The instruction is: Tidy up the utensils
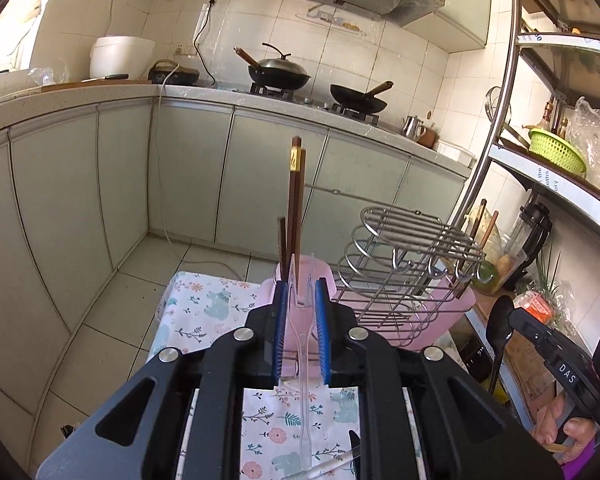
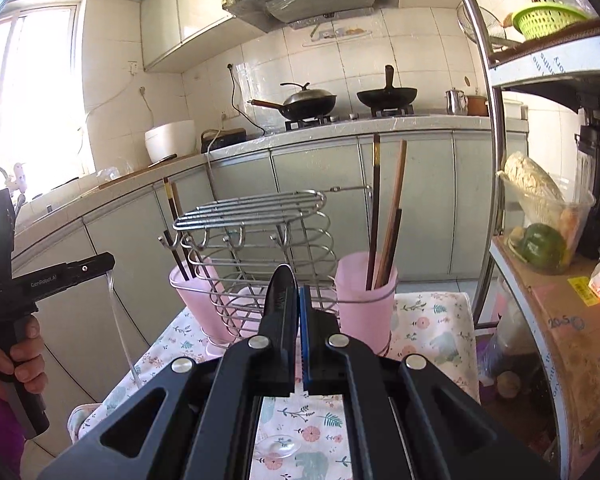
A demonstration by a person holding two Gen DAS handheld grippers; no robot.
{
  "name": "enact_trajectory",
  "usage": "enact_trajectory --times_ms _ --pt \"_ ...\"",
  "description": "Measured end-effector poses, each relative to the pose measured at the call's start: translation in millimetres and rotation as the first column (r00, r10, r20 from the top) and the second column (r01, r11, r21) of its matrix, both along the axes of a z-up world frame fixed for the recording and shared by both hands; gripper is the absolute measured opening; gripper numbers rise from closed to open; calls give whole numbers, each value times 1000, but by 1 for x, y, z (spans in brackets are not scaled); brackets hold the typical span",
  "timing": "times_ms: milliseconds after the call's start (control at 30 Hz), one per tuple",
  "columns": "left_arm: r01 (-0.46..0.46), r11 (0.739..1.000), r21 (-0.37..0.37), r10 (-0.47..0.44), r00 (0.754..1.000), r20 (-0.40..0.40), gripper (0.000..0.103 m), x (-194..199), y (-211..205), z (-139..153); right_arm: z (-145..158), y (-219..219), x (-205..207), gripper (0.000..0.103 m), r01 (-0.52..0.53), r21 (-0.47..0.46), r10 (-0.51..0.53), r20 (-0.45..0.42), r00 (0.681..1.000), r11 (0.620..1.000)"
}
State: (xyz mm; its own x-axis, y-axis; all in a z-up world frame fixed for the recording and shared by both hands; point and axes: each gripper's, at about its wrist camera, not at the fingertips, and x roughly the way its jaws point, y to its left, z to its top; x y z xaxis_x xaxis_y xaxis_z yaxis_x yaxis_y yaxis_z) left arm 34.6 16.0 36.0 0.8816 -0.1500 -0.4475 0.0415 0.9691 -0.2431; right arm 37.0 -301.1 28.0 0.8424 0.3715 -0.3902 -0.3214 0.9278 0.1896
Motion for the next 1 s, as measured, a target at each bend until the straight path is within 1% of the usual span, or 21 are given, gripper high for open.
enact_trajectory --times_ms 367,733,900,1000 --pt "-2 1000 3 2 998 69 13 -8 4 26 25 0 0 1 15 -10 -15 64 998 1000" --pt "-4 1000 -5 4 993 116 13 -6 6 44 42 -8 7 1 30 10 -31 85 996 999" --pt "-6 1000 -7 7 989 148 13 -5 8 53 56 -11 13 1 51 15 -52 117 992 999" --pt "-9 1000 -27 13 985 172 13 -3 11 60 67 -13 18 1 77 18 -79 157 984 997"
